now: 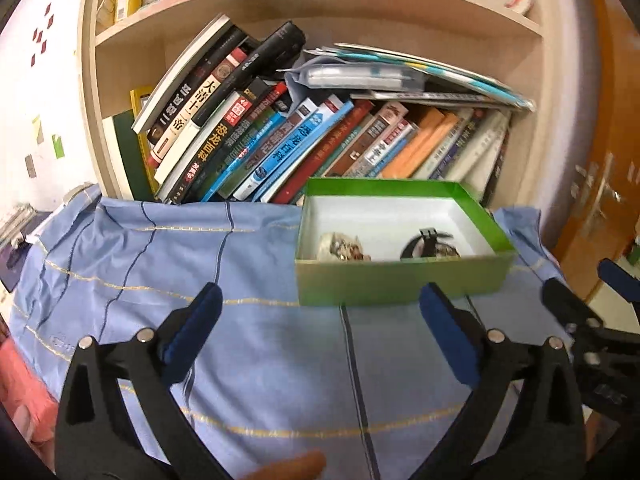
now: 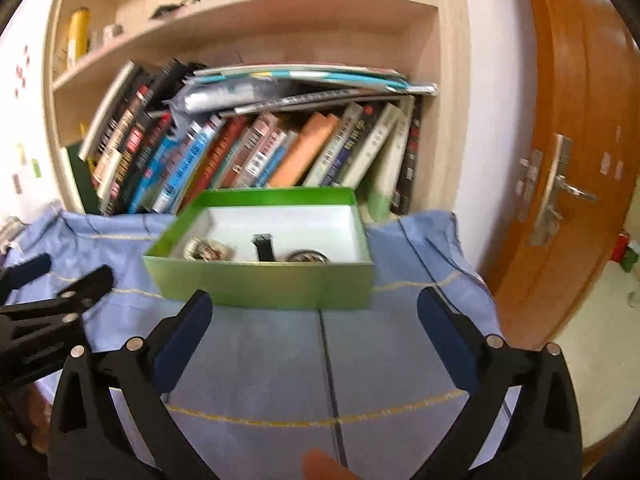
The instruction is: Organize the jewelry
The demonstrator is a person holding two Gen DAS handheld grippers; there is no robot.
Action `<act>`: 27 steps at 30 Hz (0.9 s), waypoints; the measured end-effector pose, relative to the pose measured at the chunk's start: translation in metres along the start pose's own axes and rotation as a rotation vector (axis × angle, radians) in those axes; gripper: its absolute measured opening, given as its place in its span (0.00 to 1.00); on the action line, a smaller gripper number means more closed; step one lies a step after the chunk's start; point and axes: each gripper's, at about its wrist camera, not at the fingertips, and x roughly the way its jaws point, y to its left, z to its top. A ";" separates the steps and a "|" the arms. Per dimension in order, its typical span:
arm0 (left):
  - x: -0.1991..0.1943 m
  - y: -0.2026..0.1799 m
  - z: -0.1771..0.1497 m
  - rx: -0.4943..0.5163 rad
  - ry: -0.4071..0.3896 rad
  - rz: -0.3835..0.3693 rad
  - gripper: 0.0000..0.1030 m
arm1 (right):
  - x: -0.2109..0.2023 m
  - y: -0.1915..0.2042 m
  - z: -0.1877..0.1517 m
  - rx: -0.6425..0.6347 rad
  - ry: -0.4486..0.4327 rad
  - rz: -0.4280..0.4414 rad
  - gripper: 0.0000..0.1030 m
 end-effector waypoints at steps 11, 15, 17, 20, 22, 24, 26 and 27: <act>-0.029 -0.007 -0.005 0.011 -0.033 0.016 0.96 | -0.027 0.005 -0.004 -0.008 -0.038 0.005 0.97; -0.033 -0.009 -0.005 0.015 -0.038 0.015 0.96 | -0.031 0.003 -0.003 0.003 -0.046 0.006 0.97; -0.034 -0.010 -0.005 0.016 -0.038 0.017 0.96 | -0.032 0.003 -0.003 0.002 -0.046 0.005 0.97; -0.034 -0.009 -0.005 0.015 -0.039 0.015 0.96 | -0.033 0.003 -0.003 0.000 -0.049 0.010 0.97; -0.035 -0.010 -0.005 0.013 -0.039 0.019 0.96 | -0.033 0.003 -0.003 -0.002 -0.049 0.012 0.97; -0.035 -0.010 -0.005 0.013 -0.039 0.026 0.96 | -0.032 0.003 -0.003 -0.003 -0.046 0.014 0.97; -0.035 -0.011 -0.004 0.012 -0.039 0.031 0.96 | -0.032 0.003 -0.002 -0.003 -0.046 0.016 0.97; -0.035 -0.011 -0.004 0.011 -0.039 0.032 0.96 | -0.032 0.003 -0.002 -0.003 -0.045 0.015 0.97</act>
